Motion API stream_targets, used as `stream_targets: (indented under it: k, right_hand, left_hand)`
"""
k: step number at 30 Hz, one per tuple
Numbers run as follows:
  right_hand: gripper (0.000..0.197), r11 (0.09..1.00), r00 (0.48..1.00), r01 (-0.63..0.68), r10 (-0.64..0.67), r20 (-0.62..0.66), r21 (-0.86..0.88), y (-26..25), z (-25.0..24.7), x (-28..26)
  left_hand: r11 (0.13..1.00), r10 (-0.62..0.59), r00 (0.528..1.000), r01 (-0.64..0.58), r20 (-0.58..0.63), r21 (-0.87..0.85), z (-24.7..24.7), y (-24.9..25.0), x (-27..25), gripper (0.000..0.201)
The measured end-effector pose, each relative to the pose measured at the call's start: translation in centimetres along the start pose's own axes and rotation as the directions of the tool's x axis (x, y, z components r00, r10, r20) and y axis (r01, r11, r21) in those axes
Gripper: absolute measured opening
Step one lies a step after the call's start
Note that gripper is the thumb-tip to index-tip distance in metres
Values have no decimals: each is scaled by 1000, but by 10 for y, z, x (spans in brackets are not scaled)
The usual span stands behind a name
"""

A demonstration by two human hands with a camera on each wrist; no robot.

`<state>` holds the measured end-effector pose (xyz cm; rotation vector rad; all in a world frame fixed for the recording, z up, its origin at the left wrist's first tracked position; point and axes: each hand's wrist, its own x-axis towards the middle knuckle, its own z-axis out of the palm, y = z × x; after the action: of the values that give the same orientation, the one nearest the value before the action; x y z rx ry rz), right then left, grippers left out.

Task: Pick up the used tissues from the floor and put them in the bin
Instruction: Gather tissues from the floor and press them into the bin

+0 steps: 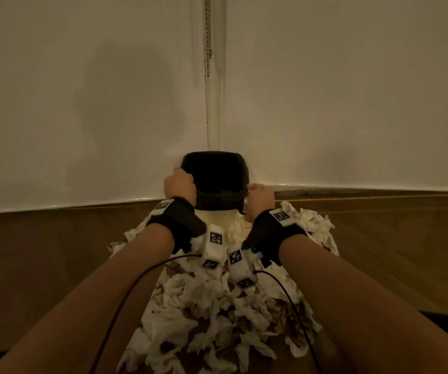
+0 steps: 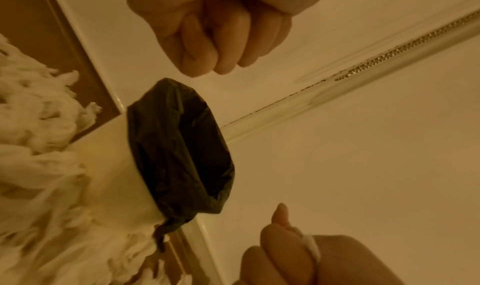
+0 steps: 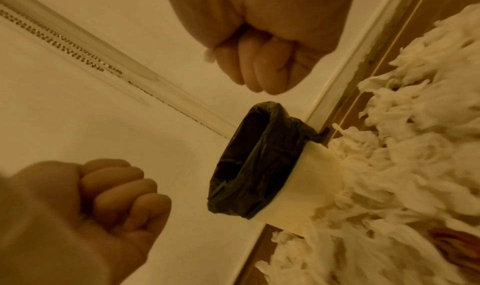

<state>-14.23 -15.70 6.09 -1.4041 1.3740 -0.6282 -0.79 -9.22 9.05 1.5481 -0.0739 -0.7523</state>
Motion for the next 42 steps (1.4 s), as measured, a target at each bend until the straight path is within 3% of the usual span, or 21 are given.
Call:
stream_targets:
  k: [1, 3, 6, 10, 12, 14, 16, 17, 19, 20, 22, 23, 26, 28, 30, 33, 36, 38, 42]
  right_hand:
    - [35, 983, 1000, -25, 22, 15, 180, -4, 2, 9]
    - [33, 945, 999, 38, -27, -37, 326, -8, 5, 23]
    - [24, 951, 1000, 18, -10, -29, 309, -22, 5, 36]
    - [16, 981, 961, -99, 52, 270, 164, -36, 3, 48]
    - [23, 956, 948, -120, 30, 318, 269, -40, 4, 55]
    - [16, 915, 935, -225, 106, 338, 335, -41, 2, 62]
    - [28, 998, 976, -39, 28, 214, 50, -39, 8, 59]
    - [34, 997, 980, -18, 2, 200, 77, -36, 8, 58]
    - [36, 927, 959, -120, 15, 284, 355, -27, 4, 63]
    - [37, 902, 962, -152, 42, 269, 403, -18, 6, 62]
    - [34, 898, 972, -188, 111, 209, 398, -5, 3, 57]
    - [31, 918, 975, -180, 119, 189, 353, 5, 1, 55]
    - [31, 978, 969, -163, 134, 208, 130, 38, -7, 47]
    - [33, 988, 958, -155, 152, 242, -5, 65, -9, 39]
    - [31, 978, 971, -94, 132, 201, -186, 92, -11, 32]
    - [27, 919, 982, -18, 91, 166, -395, 130, -17, 26]
    - [25, 883, 988, -63, 122, 97, -465, 161, -31, 24]
    - [26, 872, 988, -112, 149, 41, -476, 178, -42, 23]
    - [28, 868, 980, -160, 197, 30, -471, 199, -56, 18]
  left_hand:
    - [999, -10, 1000, 10, 4, -46, 5, 3, 7, 57]
    - [999, 29, 998, -28, 56, -26, 9, 8, 17, 62]
    - [996, 49, 977, -65, 209, 67, 18, 6, 29, 40]
    - [980, -90, 917, 12, 388, 197, 18, 1, 40, 16]
    - [989, -73, 916, 17, 394, 145, 20, 1, 47, 50]
    - [998, -54, 929, 40, 367, 44, 23, 4, 49, 64]
    - [996, -41, 936, 64, 349, -56, 25, 4, 48, 61]
    - [995, -31, 939, 61, 342, -80, 24, 2, 48, 59]
    - [998, 17, 947, 1, 321, -57, 21, -2, 46, 51]
    - [999, 44, 951, -37, 306, -29, 19, -4, 44, 43]
    - [990, 100, 952, -124, 291, 66, 15, -13, 37, 28]
    - [971, 144, 946, -192, 290, 143, 13, -22, 35, 32]
    - [819, 229, 874, -411, 428, 401, 8, -65, 20, 40]
    - [658, 188, 808, -526, 559, 538, 4, -101, 10, 34]
    - [493, 107, 781, -580, 616, 649, -1, -132, 3, 25]
    - [278, -24, 735, -646, 677, 711, -3, -165, -7, 19]
    - [97, -76, 664, -737, 744, 669, 3, -191, -16, 23]
    - [12, -76, 658, -750, 749, 661, 11, -209, -23, 26]
    - [-90, -117, 729, -684, 674, 724, 22, -238, -32, 46]
